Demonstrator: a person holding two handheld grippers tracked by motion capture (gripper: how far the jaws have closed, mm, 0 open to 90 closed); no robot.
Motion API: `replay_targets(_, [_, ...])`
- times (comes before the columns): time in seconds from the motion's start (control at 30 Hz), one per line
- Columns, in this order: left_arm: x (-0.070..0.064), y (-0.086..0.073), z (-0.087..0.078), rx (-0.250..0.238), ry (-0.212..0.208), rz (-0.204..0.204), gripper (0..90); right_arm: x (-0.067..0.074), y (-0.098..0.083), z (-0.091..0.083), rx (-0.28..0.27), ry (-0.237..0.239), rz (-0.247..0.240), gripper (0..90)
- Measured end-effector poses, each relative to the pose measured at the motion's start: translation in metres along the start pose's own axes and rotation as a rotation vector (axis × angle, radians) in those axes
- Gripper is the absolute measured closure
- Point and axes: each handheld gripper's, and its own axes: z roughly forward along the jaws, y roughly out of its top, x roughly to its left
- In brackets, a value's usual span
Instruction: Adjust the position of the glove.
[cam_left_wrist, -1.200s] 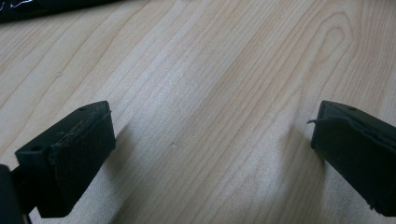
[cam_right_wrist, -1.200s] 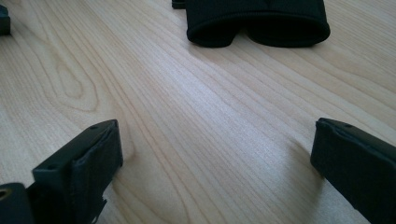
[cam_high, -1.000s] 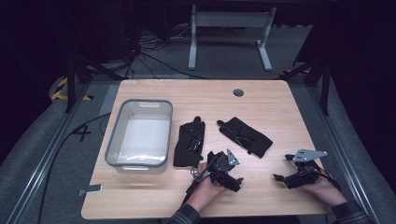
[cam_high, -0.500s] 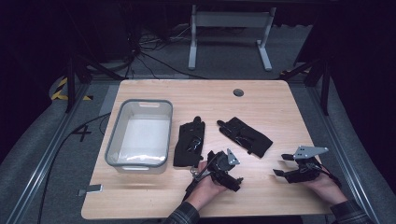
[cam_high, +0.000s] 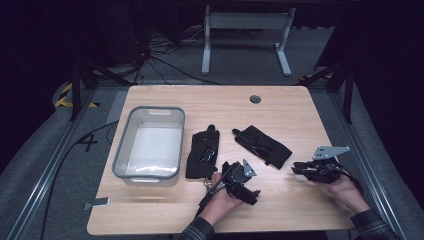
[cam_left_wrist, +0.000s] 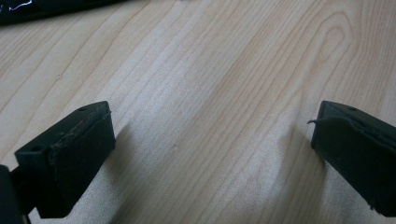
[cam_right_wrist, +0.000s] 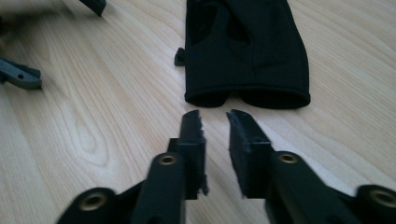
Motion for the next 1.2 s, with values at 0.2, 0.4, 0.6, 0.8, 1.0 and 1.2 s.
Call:
replay_targets(0.2, [0.000,0.000,0.000,-0.002,0.000,0.000,0.0,-0.003,0.014,0.005,-0.016,0.017,-0.015,89.0])
replay_targets(0.4, [0.000,0.000,-0.001,0.006,-0.007,0.004,0.0,-0.008,0.023,0.013,-0.020,0.035,-0.023,89.0])
replay_targets(0.6, [0.000,-0.001,-0.001,0.004,-0.012,0.012,0.0,-0.016,0.033,0.023,-0.024,0.040,-0.040,89.2])
replay_targets(0.8, [0.000,-0.001,-0.001,0.004,-0.013,0.013,0.0,-0.023,0.035,0.033,0.005,0.025,-0.045,89.6])
replay_targets(1.0, [0.000,-0.001,-0.001,0.003,-0.013,0.013,0.0,-0.034,0.037,0.041,0.023,-0.005,-0.040,89.9])
replay_targets(1.2, [0.001,-0.001,-0.001,0.009,-0.015,0.021,0.0,-0.041,0.037,0.049,0.050,-0.016,-0.034,90.0])
